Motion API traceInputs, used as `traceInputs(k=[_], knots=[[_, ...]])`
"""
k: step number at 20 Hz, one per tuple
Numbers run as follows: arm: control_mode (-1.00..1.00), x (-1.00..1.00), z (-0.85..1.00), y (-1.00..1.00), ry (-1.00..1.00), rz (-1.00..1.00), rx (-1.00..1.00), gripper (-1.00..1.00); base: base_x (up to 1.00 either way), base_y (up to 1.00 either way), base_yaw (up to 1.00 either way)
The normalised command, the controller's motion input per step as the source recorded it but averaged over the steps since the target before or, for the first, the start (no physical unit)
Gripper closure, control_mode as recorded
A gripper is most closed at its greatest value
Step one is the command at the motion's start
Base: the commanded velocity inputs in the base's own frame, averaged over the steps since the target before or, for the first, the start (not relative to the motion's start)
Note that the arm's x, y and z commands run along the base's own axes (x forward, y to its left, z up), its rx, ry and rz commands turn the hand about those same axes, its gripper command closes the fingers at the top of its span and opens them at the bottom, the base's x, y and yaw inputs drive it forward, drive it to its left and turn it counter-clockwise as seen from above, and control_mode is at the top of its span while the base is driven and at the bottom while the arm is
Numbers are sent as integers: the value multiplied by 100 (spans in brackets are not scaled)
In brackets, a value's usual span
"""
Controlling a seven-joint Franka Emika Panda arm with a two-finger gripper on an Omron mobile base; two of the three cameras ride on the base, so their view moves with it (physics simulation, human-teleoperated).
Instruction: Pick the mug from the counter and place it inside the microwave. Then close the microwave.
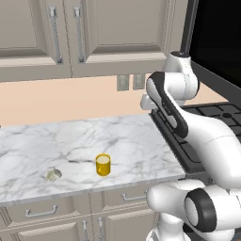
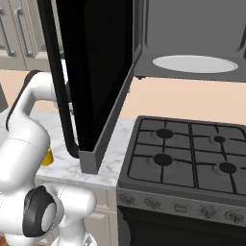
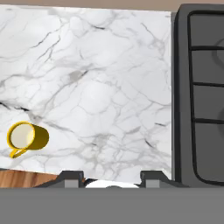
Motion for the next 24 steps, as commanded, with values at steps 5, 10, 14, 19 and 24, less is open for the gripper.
traceInputs(k=[5, 10, 14, 19, 24], knots=[[-100, 11, -1, 0, 0, -3, 0, -100, 0, 0, 0], [-100, 0, -11, 26, 0, 1, 0, -100, 0, 0, 0], [-100, -13, -9, 51, 0, 2, 0, -100, 0, 0, 0], [-100, -13, -1, 62, 0, 1, 0, -100, 0, 0, 0], [-100, 0, -14, 54, 0, 1, 0, -100, 0, 0, 0]])
